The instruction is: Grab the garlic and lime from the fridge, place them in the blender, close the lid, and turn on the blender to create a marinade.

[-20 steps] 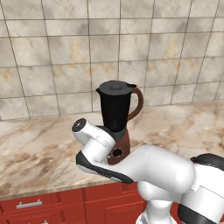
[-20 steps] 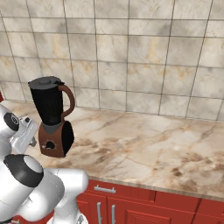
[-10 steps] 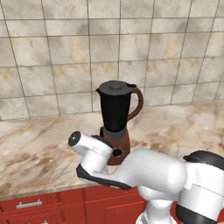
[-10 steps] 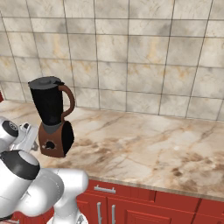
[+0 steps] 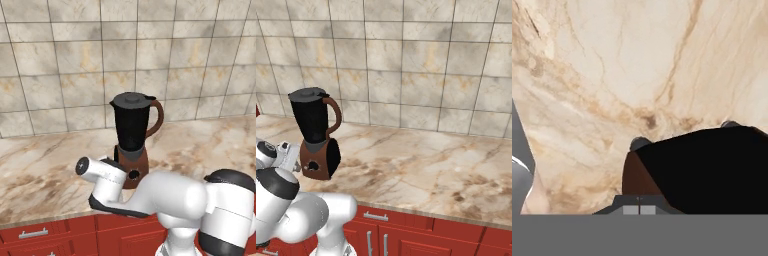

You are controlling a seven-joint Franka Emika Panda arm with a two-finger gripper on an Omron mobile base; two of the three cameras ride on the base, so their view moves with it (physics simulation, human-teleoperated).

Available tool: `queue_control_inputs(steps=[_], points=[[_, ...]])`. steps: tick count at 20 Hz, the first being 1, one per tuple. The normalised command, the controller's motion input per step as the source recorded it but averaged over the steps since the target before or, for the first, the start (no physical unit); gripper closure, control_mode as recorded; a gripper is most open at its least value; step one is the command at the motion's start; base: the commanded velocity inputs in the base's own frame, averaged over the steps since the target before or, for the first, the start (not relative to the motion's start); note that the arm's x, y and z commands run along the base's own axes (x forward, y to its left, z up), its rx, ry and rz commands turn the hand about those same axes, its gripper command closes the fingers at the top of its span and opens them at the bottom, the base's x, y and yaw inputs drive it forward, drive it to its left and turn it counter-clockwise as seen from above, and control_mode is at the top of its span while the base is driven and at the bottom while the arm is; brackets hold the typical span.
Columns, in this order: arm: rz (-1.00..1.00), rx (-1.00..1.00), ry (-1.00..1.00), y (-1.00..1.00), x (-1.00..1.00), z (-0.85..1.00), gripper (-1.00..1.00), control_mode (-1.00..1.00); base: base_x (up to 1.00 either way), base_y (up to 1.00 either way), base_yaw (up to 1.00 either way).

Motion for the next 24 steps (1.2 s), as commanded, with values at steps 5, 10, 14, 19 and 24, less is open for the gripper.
queue_control_inputs(steps=[5, 10, 14, 19, 24], points=[[0.00, -0.04, -0.13, 0.00, 0.00, -0.01, 1.00, -1.00, 0.00, 0.00, 0.00], [0.00, 0.00, -0.01, -0.08, -0.02, 0.00, 1.00, -1.00, 0.00, 0.00, 0.00], [0.00, 0.00, 0.00, -0.29, -0.09, 0.00, 1.00, -1.00, 0.00, 0.00, 0.00], [0.00, 0.00, 0.00, 0.00, 0.05, -0.03, 1.00, -1.00, 0.00, 0.00, 0.00], [0.05, 0.00, -0.04, -0.24, 0.02, -0.04, 1.00, -1.00, 0.00, 0.00, 0.00]])
